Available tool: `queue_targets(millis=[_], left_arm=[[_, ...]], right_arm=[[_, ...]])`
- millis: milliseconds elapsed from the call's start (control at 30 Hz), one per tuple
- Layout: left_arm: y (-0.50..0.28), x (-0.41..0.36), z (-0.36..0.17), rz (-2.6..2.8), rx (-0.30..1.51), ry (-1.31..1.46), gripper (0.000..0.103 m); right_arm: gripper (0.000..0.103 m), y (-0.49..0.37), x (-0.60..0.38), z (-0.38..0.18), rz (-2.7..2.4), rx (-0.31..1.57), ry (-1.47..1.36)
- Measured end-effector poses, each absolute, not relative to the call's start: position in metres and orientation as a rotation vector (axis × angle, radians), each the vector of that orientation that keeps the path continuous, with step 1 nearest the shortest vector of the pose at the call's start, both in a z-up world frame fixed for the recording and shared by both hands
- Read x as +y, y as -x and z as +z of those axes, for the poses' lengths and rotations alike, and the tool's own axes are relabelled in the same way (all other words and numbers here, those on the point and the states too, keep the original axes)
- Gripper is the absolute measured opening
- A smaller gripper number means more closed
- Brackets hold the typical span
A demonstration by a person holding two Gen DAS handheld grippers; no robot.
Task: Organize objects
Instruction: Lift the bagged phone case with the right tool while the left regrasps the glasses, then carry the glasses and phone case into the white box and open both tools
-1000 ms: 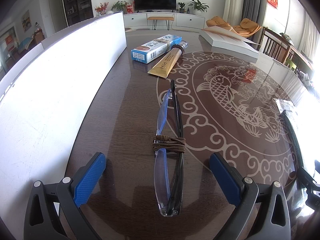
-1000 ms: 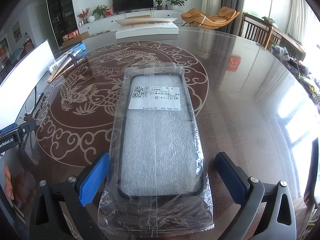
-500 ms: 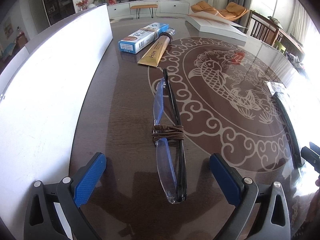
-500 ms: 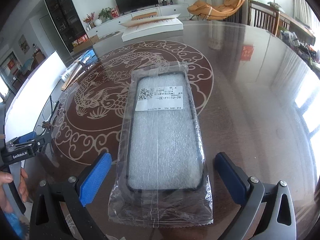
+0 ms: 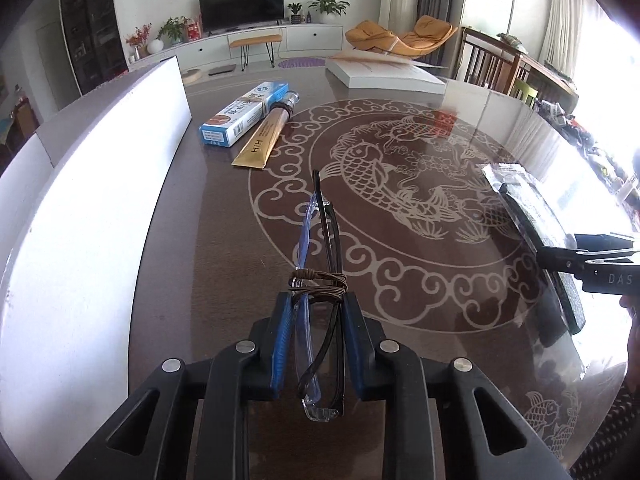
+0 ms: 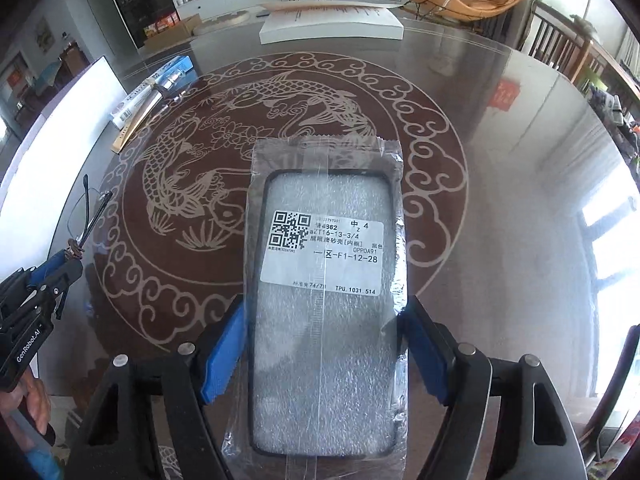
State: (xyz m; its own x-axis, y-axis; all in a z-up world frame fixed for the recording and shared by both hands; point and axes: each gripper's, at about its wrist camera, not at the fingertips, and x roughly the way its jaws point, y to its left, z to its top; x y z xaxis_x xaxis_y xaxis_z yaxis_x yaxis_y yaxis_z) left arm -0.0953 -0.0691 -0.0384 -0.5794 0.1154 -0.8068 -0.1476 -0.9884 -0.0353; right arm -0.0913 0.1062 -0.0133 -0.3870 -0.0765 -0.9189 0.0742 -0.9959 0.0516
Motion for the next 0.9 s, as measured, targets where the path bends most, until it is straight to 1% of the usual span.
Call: queue_targets(millis=[167,300,400,567,667,767,833,900], left_arm=[[0.063,-0.082,0.0,2.676,-0.112,1.208,0.025],[0.04,-0.104,0.039,2.682,-0.239,1.108,0.025],[0.025,-0.138,0.068,2.703,-0.32,1.046,0.025],[0.008,-0.219,0.105,2.849,-0.342,1.04,0.025],[0.006,-0.275,0.107,2.977,-0.318,1.116,0.025],[0.002,-0.324,0.097,3.054,-0.336,1.222,0.025],[0.001,-0.347,0.085,3.09,-0.321,1.296,0.025],[0.002,-0.361,0.069,3.08,-0.325,1.386,0.025]], right_arm=[[0.075,0.063,0.094,0.016,-2.502,-0.131,-1.61],[0.075,0.059,0.06,0.051,-2.469,-0.175,-1.519],[0.075,0.054,0.023,0.082,-2.429,-0.19,-1.422],[0.075,0.054,-0.069,0.13,-2.31,-0.191,-1.254],[0.075,0.06,-0.127,0.153,-2.237,-0.2,-1.184],[0.076,0.066,-0.191,0.166,-2.167,-0.144,-1.141],[0.076,0.067,-0.232,0.166,-2.121,-0.1,-1.123],[0.076,0.063,-0.266,0.154,-2.088,-0.046,-1.133]])
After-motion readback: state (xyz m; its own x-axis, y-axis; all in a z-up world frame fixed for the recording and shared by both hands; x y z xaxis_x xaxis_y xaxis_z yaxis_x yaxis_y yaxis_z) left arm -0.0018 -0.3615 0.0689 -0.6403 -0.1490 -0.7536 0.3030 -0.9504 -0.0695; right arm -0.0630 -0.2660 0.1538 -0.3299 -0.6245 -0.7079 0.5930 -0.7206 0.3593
